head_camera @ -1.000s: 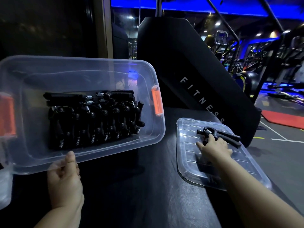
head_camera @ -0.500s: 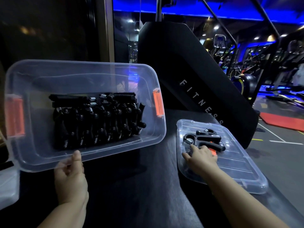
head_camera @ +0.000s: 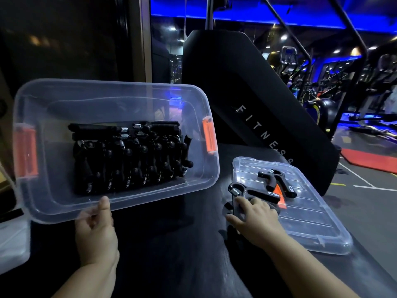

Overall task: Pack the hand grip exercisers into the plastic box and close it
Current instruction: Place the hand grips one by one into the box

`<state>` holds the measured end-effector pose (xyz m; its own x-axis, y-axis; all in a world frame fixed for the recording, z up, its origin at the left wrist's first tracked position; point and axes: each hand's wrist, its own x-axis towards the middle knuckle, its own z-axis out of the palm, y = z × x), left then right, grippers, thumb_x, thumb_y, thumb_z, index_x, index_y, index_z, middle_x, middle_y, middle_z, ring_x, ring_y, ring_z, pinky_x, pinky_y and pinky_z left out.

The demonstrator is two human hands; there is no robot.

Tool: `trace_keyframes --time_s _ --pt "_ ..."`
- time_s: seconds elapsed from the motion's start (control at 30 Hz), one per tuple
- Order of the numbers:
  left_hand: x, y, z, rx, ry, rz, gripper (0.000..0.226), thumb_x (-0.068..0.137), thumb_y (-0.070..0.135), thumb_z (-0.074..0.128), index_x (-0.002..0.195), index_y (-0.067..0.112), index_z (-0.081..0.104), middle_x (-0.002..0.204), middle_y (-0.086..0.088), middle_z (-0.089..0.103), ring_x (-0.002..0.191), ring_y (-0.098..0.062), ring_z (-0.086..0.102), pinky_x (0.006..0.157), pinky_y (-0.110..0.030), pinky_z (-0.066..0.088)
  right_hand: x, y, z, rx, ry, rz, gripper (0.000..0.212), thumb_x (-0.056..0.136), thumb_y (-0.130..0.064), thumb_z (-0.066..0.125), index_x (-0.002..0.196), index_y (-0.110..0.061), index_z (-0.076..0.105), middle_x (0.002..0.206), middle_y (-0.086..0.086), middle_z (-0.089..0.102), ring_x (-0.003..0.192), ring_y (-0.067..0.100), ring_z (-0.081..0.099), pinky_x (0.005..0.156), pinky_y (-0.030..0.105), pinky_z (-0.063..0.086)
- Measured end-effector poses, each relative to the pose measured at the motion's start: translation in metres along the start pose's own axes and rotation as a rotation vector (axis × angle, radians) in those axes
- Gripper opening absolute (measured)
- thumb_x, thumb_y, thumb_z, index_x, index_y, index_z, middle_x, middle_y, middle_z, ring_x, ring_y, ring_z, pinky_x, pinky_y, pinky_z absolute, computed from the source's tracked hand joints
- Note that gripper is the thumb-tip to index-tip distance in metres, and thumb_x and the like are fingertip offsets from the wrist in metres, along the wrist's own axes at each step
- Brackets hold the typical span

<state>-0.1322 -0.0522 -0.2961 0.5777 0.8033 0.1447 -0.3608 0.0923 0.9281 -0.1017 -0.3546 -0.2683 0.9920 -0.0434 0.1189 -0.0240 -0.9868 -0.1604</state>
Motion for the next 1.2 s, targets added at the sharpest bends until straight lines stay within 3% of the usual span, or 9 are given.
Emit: trace_keyframes --time_s 0.17,0.3,0.5,0.7,0.8,0.93,1.03,1.2 --pt "0.001 0.000 0.000 -0.002 -0.002 -0.008 0.021 0.088 0.047 0.060 0.079 0.033 0.047 0.074 0.004 0.049 0.065 -0.010 0.044 0.070 -0.032 0.038 0.016 0.011 0.000 0.043 0.207 0.083 0.075 0.083 -0.073 0.041 0.145 -0.033 0.028 0.135 0.007 0.042 0.131 0.029 0.031 0.106 0.040 0.029" --pt "0.003 -0.002 -0.002 -0.010 -0.005 -0.017 0.020 0.088 0.047 0.060 0.079 0.034 0.048 0.075 0.004 0.048 0.067 -0.010 0.044 0.075 -0.036 0.038 0.033 0.017 0.007 0.004 0.108 0.102 0.085 0.078 -0.081 0.036 0.149 -0.037 0.019 0.158 0.003 0.018 0.148 0.022 0.000 0.115 0.048 0.010" --pt "0.004 -0.004 -0.003 -0.030 -0.013 -0.009 0.021 0.088 0.046 0.061 0.079 0.032 0.048 0.074 0.004 0.047 0.066 -0.010 0.043 0.073 -0.035 0.037 0.035 0.019 0.009 0.001 0.080 0.056 0.078 0.074 -0.083 0.042 0.142 -0.048 0.025 0.151 -0.005 0.031 0.141 0.026 0.021 0.105 0.047 0.029" --pt "0.002 -0.003 -0.002 -0.035 -0.017 -0.007 0.020 0.089 0.044 0.060 0.079 0.032 0.047 0.073 0.004 0.048 0.065 -0.009 0.044 0.072 -0.032 0.039 0.028 0.015 0.010 -0.038 0.144 0.022 0.085 0.068 -0.080 0.050 0.140 -0.037 0.036 0.135 -0.006 0.050 0.124 0.029 0.034 0.104 0.038 0.034" --pt "0.002 -0.003 -0.002 -0.039 -0.024 -0.010 0.020 0.088 0.044 0.060 0.079 0.033 0.047 0.073 0.004 0.048 0.065 -0.009 0.044 0.072 -0.031 0.038 0.020 0.011 0.007 -0.057 0.194 -0.004 0.074 0.072 -0.071 0.056 0.135 -0.034 0.044 0.126 -0.006 0.057 0.117 0.028 0.040 0.099 0.035 0.036" --pt "0.004 -0.004 -0.004 -0.038 -0.029 -0.008 0.020 0.088 0.045 0.061 0.079 0.032 0.048 0.071 0.004 0.046 0.063 -0.009 0.042 0.068 -0.029 0.036 0.010 0.008 0.001 -0.072 0.372 -0.115 0.040 0.071 -0.046 0.070 0.105 -0.023 0.068 0.094 0.002 0.073 0.084 0.034 0.059 0.078 0.034 0.045" --pt "0.004 -0.004 -0.004 -0.038 -0.029 -0.009 0.020 0.088 0.045 0.061 0.079 0.033 0.048 0.071 0.003 0.045 0.063 -0.010 0.042 0.066 -0.029 0.036 0.007 0.009 0.001 -0.035 0.491 -0.213 0.029 0.065 -0.031 0.083 0.089 -0.021 0.070 0.070 0.003 0.070 0.057 0.034 0.062 0.053 0.031 0.046" --pt "0.002 0.000 -0.004 -0.036 -0.036 -0.015 0.025 0.085 0.049 0.062 0.076 0.031 0.047 0.070 0.002 0.044 0.062 -0.011 0.041 0.066 -0.031 0.036 0.005 0.000 -0.008 0.056 0.648 -0.283 0.019 0.081 -0.030 0.073 0.089 -0.014 0.067 0.068 0.005 0.067 0.055 0.032 0.062 0.047 0.031 0.043"
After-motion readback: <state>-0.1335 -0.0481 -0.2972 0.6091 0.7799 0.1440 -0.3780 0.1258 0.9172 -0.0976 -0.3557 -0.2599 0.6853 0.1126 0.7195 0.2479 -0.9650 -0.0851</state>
